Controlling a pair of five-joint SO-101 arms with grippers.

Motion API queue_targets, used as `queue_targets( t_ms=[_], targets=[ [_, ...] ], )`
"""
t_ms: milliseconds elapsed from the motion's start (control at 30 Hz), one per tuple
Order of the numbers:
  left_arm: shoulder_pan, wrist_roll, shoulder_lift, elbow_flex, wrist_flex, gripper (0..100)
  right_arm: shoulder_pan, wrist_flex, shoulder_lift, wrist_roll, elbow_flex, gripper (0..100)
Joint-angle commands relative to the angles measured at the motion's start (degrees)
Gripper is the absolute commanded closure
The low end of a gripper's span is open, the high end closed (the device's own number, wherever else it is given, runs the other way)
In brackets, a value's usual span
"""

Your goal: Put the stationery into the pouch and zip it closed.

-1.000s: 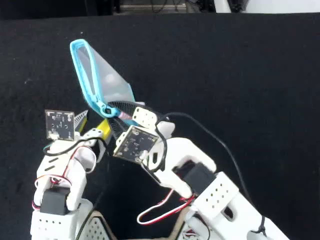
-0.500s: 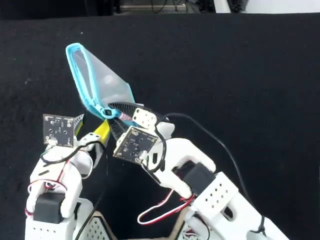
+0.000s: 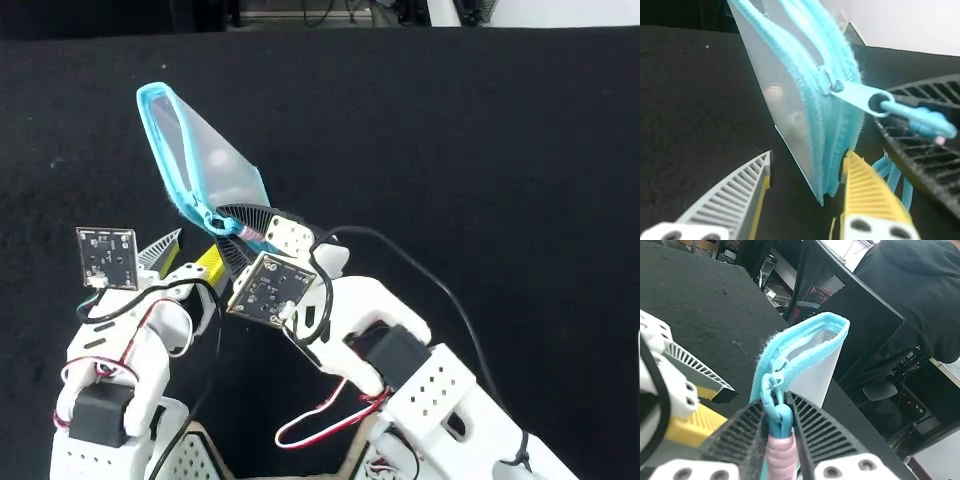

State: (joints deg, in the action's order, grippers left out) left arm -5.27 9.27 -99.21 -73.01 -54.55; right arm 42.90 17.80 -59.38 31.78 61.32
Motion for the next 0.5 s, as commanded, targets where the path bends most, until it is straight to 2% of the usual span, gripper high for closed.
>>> queue_targets(
  t_ms=[0,167,300,467],
  targets=[
    [-0.75,0.44,-0.35,1.8,0.97,76,-0.79,0.18,-0.66,-0.53,-0.22,98.8],
    [-0.75,-5.63,-0.35,3.12,-2.29,76,-0.79,-0.18,-0.66,-0.53,0.48,98.8],
    [-0.75,-6.42,-0.35,6.37,-5.98,76,-0.79,-0.18,-0.66,-0.53,0.4,98.8],
    [-0.75,-6.07,-0.35,6.99,-6.24,76,-0.79,-0.18,-0.66,-0.53,0.4,98.8]
  ],
)
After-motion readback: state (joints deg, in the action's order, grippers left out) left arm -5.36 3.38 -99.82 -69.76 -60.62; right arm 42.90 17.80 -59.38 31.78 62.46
